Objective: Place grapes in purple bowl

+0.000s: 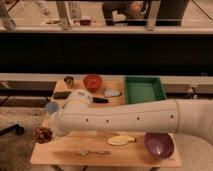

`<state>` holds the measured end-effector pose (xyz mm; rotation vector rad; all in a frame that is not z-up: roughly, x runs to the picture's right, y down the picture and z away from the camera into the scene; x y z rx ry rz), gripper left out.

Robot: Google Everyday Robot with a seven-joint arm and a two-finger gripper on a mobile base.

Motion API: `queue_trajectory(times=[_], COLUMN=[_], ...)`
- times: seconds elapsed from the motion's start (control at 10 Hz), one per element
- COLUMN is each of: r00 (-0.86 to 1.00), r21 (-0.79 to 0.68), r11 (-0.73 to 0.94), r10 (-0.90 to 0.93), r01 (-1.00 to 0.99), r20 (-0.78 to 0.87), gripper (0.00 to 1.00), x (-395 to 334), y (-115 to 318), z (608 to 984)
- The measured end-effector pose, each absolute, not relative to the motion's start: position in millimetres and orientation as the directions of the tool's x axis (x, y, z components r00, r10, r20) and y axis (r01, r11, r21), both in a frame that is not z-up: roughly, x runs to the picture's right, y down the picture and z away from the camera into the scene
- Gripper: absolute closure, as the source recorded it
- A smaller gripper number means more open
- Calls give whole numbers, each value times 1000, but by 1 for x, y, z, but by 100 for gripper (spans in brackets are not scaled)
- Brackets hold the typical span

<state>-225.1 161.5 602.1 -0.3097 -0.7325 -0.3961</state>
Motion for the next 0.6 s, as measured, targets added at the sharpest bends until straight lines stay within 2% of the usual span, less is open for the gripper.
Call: queue_trajectory(times=[0.4, 0.6], r00=[695, 706], r21=[-98, -115], r11=[917, 923], r10=[-219, -196], r01=[386, 367], r20=[685, 681], gripper=[98, 98], x=[-198, -187], y=[116, 111], z=[579, 576])
